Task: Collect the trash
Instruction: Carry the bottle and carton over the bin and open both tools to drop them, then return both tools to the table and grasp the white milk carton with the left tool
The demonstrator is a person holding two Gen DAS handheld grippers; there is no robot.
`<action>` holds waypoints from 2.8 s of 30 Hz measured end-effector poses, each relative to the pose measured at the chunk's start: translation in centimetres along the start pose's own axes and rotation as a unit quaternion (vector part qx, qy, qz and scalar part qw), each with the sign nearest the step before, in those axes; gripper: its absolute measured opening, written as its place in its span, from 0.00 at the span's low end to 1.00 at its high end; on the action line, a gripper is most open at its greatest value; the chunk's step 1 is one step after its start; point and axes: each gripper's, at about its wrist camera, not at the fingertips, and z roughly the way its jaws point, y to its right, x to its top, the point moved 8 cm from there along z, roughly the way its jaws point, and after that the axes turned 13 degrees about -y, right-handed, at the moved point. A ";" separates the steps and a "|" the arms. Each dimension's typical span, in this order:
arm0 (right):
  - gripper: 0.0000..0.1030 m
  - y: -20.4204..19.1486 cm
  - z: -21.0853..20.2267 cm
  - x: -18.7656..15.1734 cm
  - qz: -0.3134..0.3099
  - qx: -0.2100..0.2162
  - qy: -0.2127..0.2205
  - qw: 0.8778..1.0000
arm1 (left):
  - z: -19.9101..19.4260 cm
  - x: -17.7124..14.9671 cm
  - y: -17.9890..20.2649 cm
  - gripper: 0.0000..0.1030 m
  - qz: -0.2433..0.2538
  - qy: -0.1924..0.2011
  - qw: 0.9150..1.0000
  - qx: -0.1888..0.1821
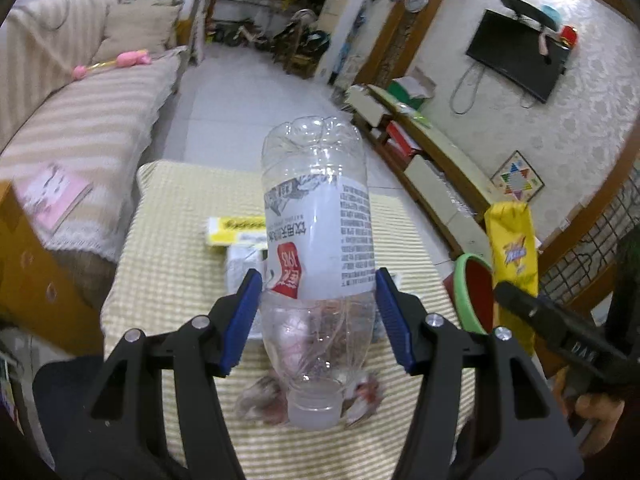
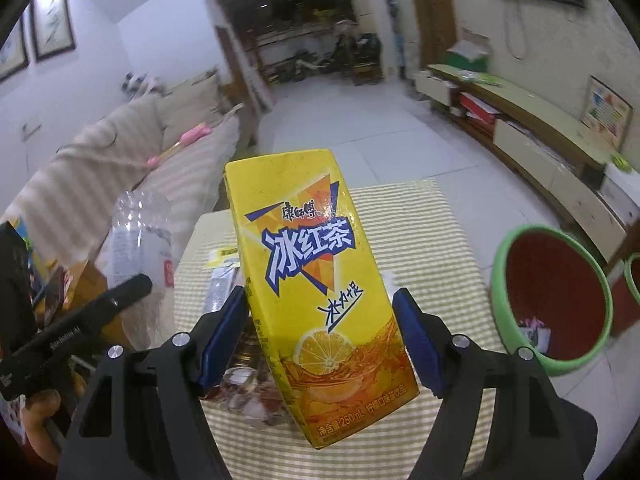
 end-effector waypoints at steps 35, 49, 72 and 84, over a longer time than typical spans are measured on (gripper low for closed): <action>0.69 23.6 -4.6 -3.1 0.220 -0.112 0.040 0.968 | 14.1 1.1 21.8 0.54 0.165 -0.095 0.977 -0.097; 0.54 31.6 -3.4 -3.4 0.277 -0.131 0.036 0.951 | 20.7 -0.1 29.6 0.60 0.234 -0.144 0.955 -0.111; 0.63 23.6 -3.2 -4.9 0.238 -0.111 -0.002 0.965 | 11.2 0.7 17.1 0.79 0.138 -0.079 0.984 -0.075; 0.63 13.5 0.1 -4.6 0.154 -0.081 -0.041 0.984 | 7.7 0.3 -4.1 0.79 -0.010 -0.057 0.996 0.070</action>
